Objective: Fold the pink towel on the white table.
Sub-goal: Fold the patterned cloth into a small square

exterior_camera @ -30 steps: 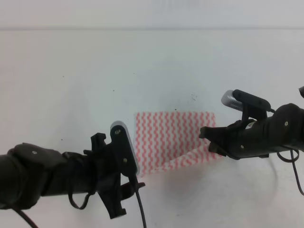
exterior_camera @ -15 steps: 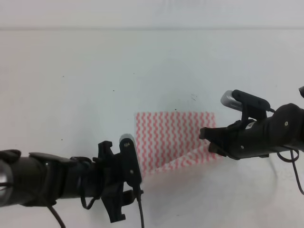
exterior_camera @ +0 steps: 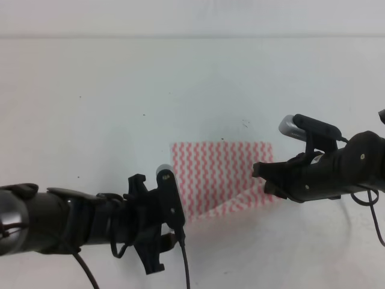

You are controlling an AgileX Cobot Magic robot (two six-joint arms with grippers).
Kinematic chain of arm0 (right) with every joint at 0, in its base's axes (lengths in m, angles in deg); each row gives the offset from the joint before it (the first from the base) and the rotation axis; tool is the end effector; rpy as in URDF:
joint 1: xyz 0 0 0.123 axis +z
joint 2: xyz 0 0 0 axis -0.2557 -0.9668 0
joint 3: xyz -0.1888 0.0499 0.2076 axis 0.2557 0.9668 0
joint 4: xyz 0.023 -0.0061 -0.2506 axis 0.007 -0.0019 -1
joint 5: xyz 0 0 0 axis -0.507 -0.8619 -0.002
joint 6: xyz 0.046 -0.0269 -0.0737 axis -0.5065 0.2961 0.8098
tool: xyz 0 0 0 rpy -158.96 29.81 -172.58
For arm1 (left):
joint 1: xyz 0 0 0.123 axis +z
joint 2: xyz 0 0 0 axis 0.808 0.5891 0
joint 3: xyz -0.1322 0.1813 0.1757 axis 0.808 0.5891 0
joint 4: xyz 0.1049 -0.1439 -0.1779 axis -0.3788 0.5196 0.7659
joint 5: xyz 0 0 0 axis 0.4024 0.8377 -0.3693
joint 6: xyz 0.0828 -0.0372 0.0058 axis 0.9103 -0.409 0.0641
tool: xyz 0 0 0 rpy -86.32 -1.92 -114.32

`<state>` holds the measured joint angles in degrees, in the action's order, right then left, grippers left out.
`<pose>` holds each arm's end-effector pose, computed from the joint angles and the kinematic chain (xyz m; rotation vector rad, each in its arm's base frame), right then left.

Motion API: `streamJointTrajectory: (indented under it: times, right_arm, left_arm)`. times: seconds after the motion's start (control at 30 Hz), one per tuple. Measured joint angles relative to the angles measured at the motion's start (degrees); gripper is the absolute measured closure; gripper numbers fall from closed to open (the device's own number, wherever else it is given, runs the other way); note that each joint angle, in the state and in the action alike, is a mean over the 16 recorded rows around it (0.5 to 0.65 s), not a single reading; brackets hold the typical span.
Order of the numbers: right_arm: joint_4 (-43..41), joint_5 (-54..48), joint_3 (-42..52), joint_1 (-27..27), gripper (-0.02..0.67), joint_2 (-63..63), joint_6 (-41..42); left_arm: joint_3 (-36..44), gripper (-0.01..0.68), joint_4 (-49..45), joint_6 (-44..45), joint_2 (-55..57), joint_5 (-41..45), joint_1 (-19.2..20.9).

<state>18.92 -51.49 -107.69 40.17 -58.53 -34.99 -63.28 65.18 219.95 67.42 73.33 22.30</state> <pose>0.2952 0.1556 0.1796 0.1807 2.6024 0.6140 0.2406 -0.1733 0.1381 1.6599 1.7928 -0.1587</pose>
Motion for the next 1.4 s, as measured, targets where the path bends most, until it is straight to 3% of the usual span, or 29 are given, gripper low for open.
streamJointTrajectory:
  times: [0.2,0.47,0.73,1.4]
  right_arm:
    - [0.0,0.0,0.0,0.0,0.664,0.0,0.1]
    - [0.0,-0.1,0.0,0.0,0.665,0.1,0.4]
    - [0.0,-0.6,0.0,0.0,0.665,-0.1,0.7]
    - [0.4,-1.1,-2.6,-0.1,0.665,-0.2,0.9]
  left_arm:
    - [0.0,0.378,0.0,-0.5,0.0,-1.4,0.0]
    - [0.2,0.553,0.0,-0.6,0.0,-1.0,0.0]
    - [0.2,0.669,0.0,-1.1,-1.0,1.1,0.0]
    - [-7.6,0.676,0.0,-15.4,-1.9,-2.2,0.0]
